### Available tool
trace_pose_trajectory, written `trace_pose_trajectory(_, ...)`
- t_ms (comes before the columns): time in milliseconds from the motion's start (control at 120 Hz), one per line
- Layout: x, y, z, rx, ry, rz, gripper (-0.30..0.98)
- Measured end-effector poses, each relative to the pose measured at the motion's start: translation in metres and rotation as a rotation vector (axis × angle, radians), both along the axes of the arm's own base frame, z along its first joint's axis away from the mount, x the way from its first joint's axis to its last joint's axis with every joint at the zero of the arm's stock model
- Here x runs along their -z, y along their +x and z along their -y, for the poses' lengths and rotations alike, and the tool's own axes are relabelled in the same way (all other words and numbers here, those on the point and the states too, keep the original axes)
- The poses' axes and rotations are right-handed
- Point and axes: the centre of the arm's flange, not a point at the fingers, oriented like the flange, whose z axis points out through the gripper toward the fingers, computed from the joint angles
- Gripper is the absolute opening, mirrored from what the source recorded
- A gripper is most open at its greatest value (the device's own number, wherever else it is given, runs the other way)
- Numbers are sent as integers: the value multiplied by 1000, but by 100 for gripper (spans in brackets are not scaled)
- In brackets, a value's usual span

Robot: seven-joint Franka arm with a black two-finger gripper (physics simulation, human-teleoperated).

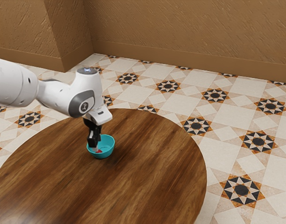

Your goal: Take strawberry from the bowl

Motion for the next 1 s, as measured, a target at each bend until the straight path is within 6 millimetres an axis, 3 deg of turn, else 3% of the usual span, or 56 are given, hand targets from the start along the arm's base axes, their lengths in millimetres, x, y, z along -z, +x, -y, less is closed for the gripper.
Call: trace_pose_trajectory(1000, 35, 10, 2, 103, -21, 27, 37)
